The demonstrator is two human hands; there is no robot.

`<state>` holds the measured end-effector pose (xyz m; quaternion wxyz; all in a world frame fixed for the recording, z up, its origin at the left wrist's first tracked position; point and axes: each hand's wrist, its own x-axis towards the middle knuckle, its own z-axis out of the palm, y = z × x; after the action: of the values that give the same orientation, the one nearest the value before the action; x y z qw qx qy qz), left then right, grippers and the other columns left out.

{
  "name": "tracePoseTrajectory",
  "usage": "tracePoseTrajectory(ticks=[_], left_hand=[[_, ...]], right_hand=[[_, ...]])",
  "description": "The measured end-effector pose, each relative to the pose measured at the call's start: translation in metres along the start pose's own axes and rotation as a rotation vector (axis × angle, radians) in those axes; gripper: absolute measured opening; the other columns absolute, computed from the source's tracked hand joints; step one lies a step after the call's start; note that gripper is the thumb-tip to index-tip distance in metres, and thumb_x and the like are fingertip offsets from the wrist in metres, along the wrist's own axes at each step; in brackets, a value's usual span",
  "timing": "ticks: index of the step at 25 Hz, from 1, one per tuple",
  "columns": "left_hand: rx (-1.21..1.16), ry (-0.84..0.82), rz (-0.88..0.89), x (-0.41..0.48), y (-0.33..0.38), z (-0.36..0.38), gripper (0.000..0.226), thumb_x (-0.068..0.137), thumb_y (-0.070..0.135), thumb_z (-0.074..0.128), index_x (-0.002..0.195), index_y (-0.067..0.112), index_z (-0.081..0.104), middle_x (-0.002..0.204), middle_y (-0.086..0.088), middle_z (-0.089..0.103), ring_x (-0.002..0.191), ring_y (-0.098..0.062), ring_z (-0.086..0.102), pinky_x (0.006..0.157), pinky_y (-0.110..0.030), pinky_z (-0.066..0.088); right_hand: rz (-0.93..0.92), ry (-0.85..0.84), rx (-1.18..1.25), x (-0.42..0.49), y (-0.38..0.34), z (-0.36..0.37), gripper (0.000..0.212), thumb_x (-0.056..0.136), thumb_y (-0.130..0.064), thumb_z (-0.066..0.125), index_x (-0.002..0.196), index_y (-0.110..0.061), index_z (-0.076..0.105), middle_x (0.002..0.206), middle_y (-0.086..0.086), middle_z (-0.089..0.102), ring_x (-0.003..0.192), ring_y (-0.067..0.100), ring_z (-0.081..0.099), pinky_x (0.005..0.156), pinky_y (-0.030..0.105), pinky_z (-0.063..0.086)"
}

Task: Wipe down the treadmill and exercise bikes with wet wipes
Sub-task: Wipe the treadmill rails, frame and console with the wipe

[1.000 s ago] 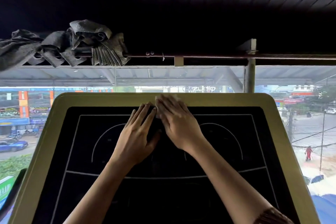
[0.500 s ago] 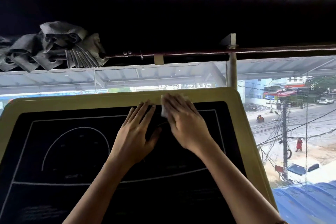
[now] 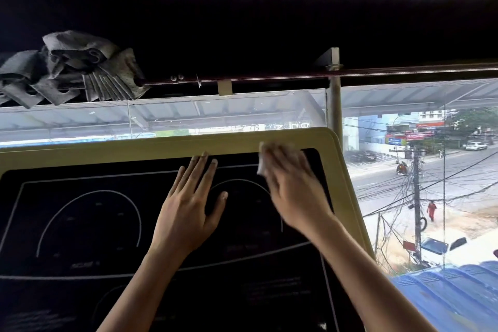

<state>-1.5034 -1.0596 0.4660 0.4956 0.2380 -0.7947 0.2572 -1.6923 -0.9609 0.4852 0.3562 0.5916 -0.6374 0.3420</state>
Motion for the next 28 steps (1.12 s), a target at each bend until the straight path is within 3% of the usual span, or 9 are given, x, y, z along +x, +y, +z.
tracePoseTrajectory(ticks=[3,5,7,8,10,12,16,22,28], left_hand=[[0.007,0.008,0.008,-0.001,0.001,0.000,0.061,0.096,0.044,0.034,0.138,0.002,0.047,0.148,-0.017,0.038,0.138,-0.030,0.035,0.114,-0.038,0.023],[0.009,0.016,0.014,-0.002,0.000,0.001,0.060,0.096,0.043,0.035,0.138,0.001,0.047,0.148,-0.018,0.039,0.138,-0.030,0.036,0.114,-0.040,0.024],[0.013,0.016,0.015,-0.002,0.000,0.002,0.060,0.096,0.042,0.036,0.138,0.000,0.047,0.148,-0.018,0.039,0.138,-0.030,0.036,0.113,-0.041,0.026],[0.018,0.014,0.015,-0.003,0.000,0.002,0.060,0.096,0.042,0.036,0.138,0.000,0.047,0.148,-0.018,0.039,0.138,-0.030,0.036,0.113,-0.042,0.027],[0.021,0.013,0.005,-0.002,0.002,0.001,0.059,0.095,0.042,0.037,0.137,0.001,0.048,0.147,-0.018,0.040,0.137,-0.030,0.037,0.113,-0.043,0.028],[0.007,0.011,-0.021,-0.001,0.004,0.001,0.060,0.093,0.041,0.039,0.135,0.000,0.050,0.146,-0.019,0.042,0.136,-0.032,0.038,0.113,-0.046,0.029],[-0.038,-0.030,0.018,0.011,0.026,0.002,0.061,0.088,0.042,0.042,0.132,0.001,0.054,0.143,-0.021,0.045,0.134,-0.037,0.040,0.111,-0.051,0.023],[-0.046,-0.087,0.080,0.012,0.069,0.017,0.064,0.092,0.048,0.037,0.141,0.008,0.045,0.150,-0.014,0.036,0.141,-0.026,0.027,0.117,-0.037,0.018],[-0.020,-0.086,0.083,0.008,0.072,0.021,0.065,0.092,0.047,0.037,0.142,0.006,0.044,0.150,-0.017,0.035,0.141,-0.027,0.027,0.116,-0.036,0.015]], right_hand=[[0.178,0.043,0.027,0.007,0.004,-0.002,0.051,0.104,-0.031,0.020,0.153,-0.017,0.013,0.159,0.000,0.016,0.147,0.015,0.007,0.116,0.027,-0.007],[-0.028,-0.016,0.041,-0.011,-0.026,0.009,0.050,0.103,-0.032,0.024,0.150,-0.014,0.027,0.154,0.001,0.028,0.145,0.017,0.019,0.119,0.031,0.004],[-0.194,-0.025,0.027,-0.011,-0.028,0.010,0.049,0.102,-0.034,0.026,0.149,-0.019,0.030,0.154,-0.003,0.029,0.144,0.012,0.017,0.119,0.032,0.008],[-0.167,-0.012,0.001,0.000,-0.020,0.006,0.049,0.103,-0.035,0.024,0.151,-0.022,0.023,0.156,-0.006,0.023,0.144,0.011,0.011,0.118,0.031,0.003],[0.108,-0.028,0.025,0.018,0.000,-0.002,0.051,0.105,-0.034,0.020,0.153,-0.024,0.007,0.159,-0.007,0.007,0.147,0.011,0.001,0.114,0.027,-0.007],[0.241,0.009,0.013,0.020,-0.001,-0.002,0.052,0.105,-0.032,0.019,0.153,-0.019,0.006,0.160,-0.001,0.004,0.147,0.014,-0.001,0.115,0.027,-0.010],[-0.093,-0.096,0.006,0.011,-0.025,0.003,0.053,0.102,-0.039,0.015,0.152,-0.022,0.016,0.159,-0.005,0.015,0.147,0.012,0.003,0.117,0.029,-0.006],[0.352,-0.029,0.029,0.011,0.057,-0.021,0.051,0.105,-0.030,0.017,0.153,-0.019,0.004,0.160,-0.004,-0.002,0.146,0.010,-0.005,0.115,0.026,-0.010],[0.274,0.081,0.035,-0.105,0.022,-0.007,0.056,0.100,-0.035,0.019,0.150,-0.013,0.025,0.156,-0.003,0.023,0.146,0.013,0.012,0.119,0.023,0.002]])
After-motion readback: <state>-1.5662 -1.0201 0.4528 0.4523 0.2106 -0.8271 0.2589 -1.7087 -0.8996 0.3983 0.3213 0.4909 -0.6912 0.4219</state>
